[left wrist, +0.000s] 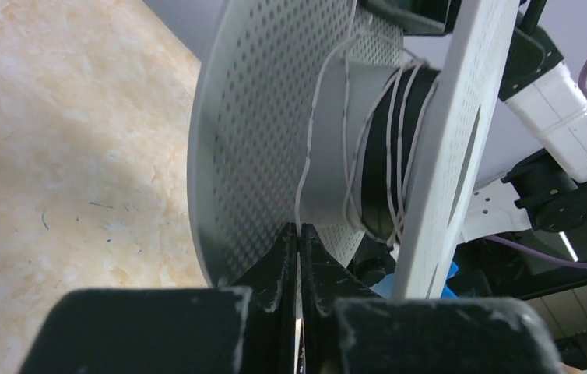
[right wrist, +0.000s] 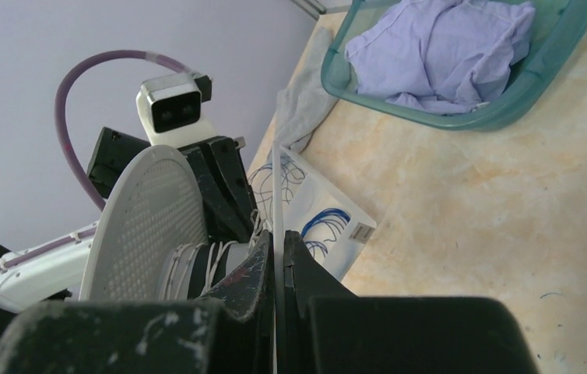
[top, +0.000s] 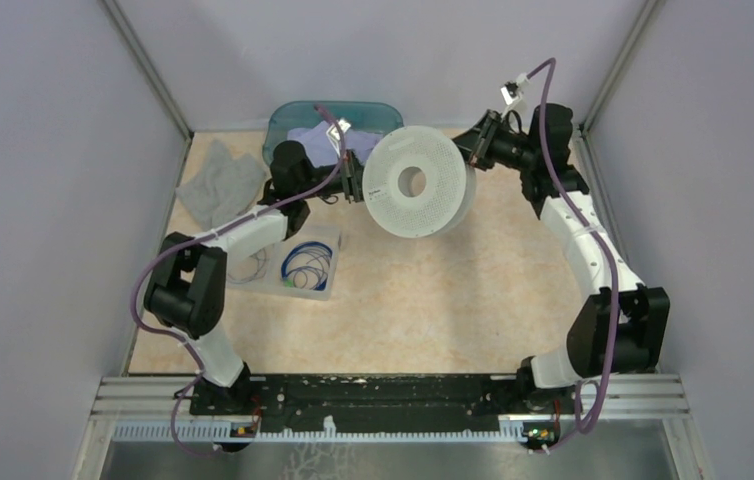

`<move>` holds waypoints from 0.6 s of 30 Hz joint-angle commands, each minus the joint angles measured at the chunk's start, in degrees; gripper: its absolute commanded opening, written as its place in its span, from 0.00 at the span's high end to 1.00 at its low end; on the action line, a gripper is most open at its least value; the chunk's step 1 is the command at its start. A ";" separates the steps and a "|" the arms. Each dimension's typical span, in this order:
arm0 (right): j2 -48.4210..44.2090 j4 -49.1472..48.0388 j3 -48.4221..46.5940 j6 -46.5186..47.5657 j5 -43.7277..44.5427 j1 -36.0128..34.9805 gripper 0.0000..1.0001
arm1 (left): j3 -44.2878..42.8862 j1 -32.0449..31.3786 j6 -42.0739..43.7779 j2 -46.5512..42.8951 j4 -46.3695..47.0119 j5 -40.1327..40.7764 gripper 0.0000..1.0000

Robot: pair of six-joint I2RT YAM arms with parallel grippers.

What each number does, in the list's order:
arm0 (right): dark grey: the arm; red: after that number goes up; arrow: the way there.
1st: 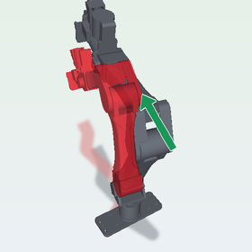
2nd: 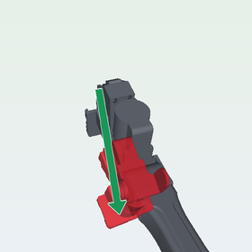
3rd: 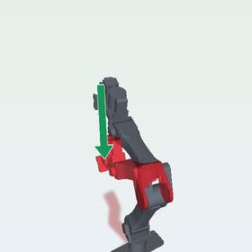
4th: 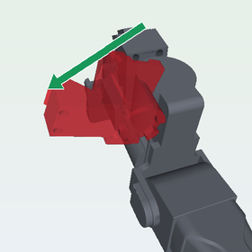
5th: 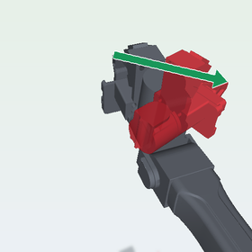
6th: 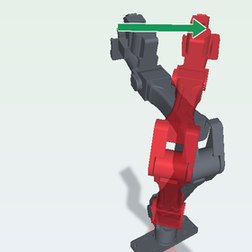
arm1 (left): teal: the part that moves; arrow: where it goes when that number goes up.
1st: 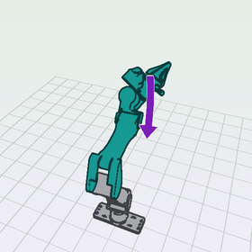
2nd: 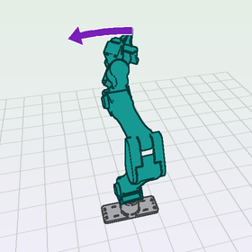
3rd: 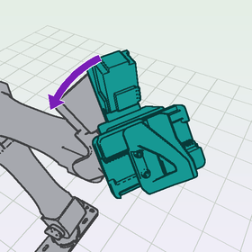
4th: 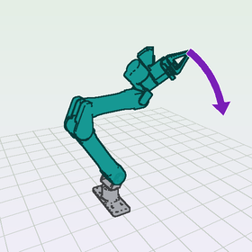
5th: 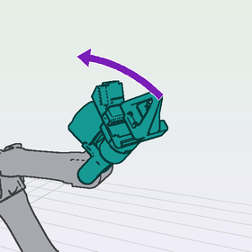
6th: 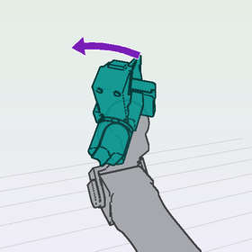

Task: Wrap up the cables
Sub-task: Wrap the cable around the cable reel.

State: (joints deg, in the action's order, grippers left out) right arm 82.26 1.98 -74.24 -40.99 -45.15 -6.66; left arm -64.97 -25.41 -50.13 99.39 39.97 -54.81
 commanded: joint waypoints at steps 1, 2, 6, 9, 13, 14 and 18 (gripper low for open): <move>-0.84 -7.39 1.16 -2.84 -0.36 -0.81 1.00 | -2.17 -1.97 -2.08 1.53 3.71 -1.37 0.94; -0.68 -7.43 0.96 -2.94 -0.38 -0.79 1.00 | -2.38 -2.44 -1.29 1.58 3.28 -1.63 0.94; -0.36 -6.43 -0.86 -2.56 -0.44 -0.04 1.00 | -1.59 -3.12 2.27 1.08 1.98 -2.69 0.91; -0.34 -6.51 -1.46 -2.85 -1.02 1.11 1.00 | -0.19 -3.04 5.24 0.11 1.74 -3.66 0.86; -0.42 -6.46 -1.77 -2.89 -1.51 2.14 1.00 | 0.75 -2.85 8.13 -0.58 1.62 -6.16 0.75; -0.50 -6.39 -1.76 -2.82 -1.60 2.29 1.00 | 0.90 -2.68 8.61 -0.72 1.47 -6.63 0.72; -0.65 -6.15 -1.80 -2.51 -2.00 3.70 1.00 | 1.69 -1.53 11.30 -1.57 -0.25 -7.06 0.63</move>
State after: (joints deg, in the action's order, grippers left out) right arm 82.28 0.45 -72.42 -40.40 -51.64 -4.97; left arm -65.01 -26.74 -46.87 99.98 40.69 -59.37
